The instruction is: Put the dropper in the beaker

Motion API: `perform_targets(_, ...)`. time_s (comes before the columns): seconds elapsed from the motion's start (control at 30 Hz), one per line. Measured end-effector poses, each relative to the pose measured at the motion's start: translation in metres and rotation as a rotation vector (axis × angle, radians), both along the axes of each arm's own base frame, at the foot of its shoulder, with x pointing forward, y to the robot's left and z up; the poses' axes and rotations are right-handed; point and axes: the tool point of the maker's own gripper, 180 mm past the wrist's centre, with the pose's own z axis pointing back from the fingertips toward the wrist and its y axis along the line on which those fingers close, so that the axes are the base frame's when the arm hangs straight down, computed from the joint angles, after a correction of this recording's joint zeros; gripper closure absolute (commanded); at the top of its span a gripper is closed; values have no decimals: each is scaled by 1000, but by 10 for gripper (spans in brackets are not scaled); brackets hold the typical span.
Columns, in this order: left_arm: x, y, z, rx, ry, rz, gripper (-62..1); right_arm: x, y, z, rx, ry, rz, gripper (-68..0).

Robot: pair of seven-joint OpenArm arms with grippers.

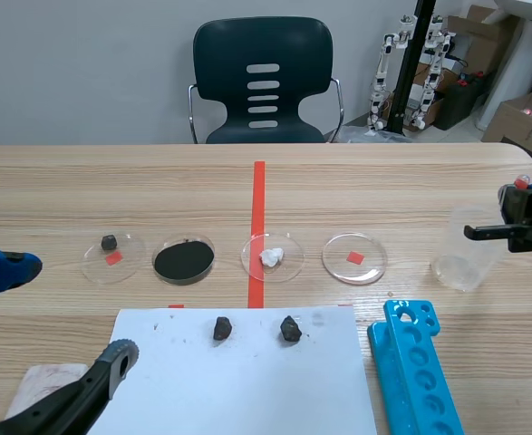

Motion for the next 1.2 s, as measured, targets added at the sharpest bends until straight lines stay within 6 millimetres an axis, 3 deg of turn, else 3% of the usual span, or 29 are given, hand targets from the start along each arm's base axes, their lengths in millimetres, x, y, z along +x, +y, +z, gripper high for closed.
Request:
perform_targets(0.4,0,0,0,0,0,0,-623,0,-1,0,-14,-8,2,-13)
perform_targets(0.6,0,0,0,0,0,0,-623,0,-1,0,-14,-8,2,-168)
perform_targets(0.77,0,0,0,0,0,0,-623,0,-1,0,-14,-8,2,-424)
perform_targets(0.83,0,0,0,0,0,0,-623,0,-1,0,-14,-8,2,-497)
perform_targets(1.0,0,0,0,0,0,0,-623,0,-1,0,-14,-8,2,-577)
perform_targets(1.2,0,0,0,0,0,0,-623,0,-1,0,-14,-8,2,-580)
